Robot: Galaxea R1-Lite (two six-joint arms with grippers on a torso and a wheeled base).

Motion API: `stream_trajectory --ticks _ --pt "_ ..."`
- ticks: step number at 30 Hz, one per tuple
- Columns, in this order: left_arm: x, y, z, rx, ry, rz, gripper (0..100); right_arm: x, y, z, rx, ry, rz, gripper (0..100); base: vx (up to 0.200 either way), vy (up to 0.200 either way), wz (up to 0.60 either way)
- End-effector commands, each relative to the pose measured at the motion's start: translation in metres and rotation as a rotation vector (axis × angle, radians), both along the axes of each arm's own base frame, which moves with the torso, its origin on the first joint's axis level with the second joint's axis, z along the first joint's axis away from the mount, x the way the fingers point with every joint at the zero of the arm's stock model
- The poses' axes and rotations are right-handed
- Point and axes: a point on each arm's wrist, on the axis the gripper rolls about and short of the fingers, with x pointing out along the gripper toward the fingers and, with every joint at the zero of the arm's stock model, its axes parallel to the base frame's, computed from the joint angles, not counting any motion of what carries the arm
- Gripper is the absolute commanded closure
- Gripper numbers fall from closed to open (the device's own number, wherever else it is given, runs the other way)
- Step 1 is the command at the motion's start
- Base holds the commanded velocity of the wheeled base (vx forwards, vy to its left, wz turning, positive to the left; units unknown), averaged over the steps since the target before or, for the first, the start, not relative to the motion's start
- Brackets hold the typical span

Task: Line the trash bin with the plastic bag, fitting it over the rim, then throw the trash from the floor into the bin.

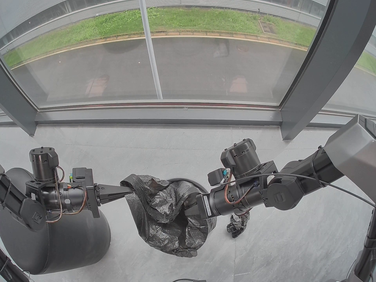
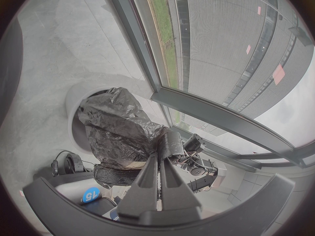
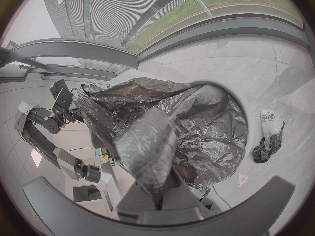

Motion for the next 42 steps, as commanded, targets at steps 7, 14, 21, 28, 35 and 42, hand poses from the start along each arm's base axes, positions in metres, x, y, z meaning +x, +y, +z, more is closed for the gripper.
stream_trajectory --ticks 7,14,21,28,35,42 --pt "0.023 0.002 -0.036 0.0 0.046 0.012 100 0.029 -0.005 -0.016 -0.017 -0.031 -0.024 100 0.0 0.0 0.0" --pt "0.032 0.005 -0.039 -0.008 0.035 0.027 100 0.043 -0.011 -0.021 -0.017 -0.038 -0.055 100 0.0 0.0 0.0" --pt "0.034 0.005 -0.05 -0.003 0.076 0.029 100 0.04 -0.014 -0.031 -0.047 -0.018 -0.054 100 0.0 0.0 0.0" --pt "0.015 0.004 -0.054 0.004 0.117 0.02 100 0.014 -0.028 -0.044 -0.093 0.014 -0.033 100 0.0 0.0 0.0" --pt "0.006 -0.001 -0.057 0.011 0.141 0.002 100 -0.001 -0.036 -0.057 -0.134 0.019 -0.05 100 0.0 0.0 0.0" --pt "-0.003 -0.008 -0.059 0.017 0.158 -0.028 100 -0.011 -0.04 -0.059 -0.135 0.014 -0.044 100 0.0 0.0 0.0"
